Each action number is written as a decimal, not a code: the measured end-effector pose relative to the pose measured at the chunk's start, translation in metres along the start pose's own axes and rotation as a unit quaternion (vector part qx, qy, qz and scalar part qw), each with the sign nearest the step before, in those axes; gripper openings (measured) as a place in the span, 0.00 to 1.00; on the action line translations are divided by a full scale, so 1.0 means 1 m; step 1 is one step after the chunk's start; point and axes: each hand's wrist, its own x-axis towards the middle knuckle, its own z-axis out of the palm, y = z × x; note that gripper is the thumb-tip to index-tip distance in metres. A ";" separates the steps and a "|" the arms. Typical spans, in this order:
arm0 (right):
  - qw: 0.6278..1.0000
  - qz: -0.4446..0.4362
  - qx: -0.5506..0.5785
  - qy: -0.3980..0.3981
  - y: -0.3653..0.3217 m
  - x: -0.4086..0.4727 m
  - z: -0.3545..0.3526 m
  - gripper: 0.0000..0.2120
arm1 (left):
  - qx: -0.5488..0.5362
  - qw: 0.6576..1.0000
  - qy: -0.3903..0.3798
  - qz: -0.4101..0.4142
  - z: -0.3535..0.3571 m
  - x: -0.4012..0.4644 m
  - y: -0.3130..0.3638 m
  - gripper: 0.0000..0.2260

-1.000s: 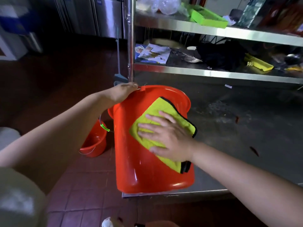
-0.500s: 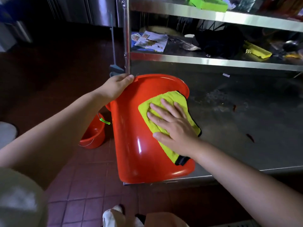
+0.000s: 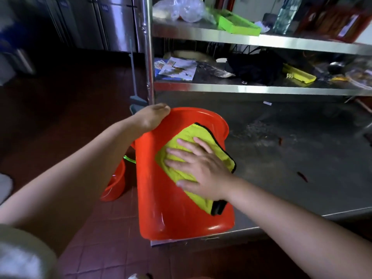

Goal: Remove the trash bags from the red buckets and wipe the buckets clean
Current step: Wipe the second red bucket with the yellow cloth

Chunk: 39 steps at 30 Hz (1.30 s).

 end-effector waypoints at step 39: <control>0.963 0.237 0.128 -0.019 0.028 0.063 0.009 0.28 | 0.220 0.965 0.135 0.046 -0.022 -0.032 -0.069 0.26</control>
